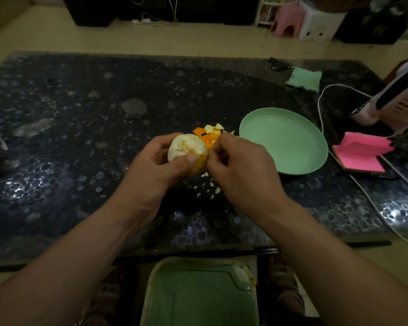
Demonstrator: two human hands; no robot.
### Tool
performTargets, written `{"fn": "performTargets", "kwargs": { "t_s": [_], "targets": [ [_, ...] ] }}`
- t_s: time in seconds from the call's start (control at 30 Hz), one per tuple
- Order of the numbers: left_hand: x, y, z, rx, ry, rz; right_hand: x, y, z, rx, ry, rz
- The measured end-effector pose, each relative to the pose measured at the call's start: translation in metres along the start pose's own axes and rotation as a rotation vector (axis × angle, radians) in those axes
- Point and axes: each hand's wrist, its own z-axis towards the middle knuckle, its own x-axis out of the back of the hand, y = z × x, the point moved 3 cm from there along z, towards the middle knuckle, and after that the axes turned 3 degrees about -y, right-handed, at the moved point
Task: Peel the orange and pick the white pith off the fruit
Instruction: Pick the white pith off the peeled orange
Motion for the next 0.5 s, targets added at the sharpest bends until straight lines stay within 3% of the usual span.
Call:
{"fn": "performTargets", "kwargs": {
  "t_s": [0.2, 0.5],
  "targets": [
    [-0.0023, 0.0027, 0.0007, 0.029, 0.017, -0.06, 0.0011, -0.0006, 0.0007, -0.04, -0.005, 0.008],
    [-0.0013, 0.0059, -0.0024, 0.106, 0.021, -0.183, 0.005, 0.0005, 0.0002, -0.123, -0.04, 0.231]
  ]
}}
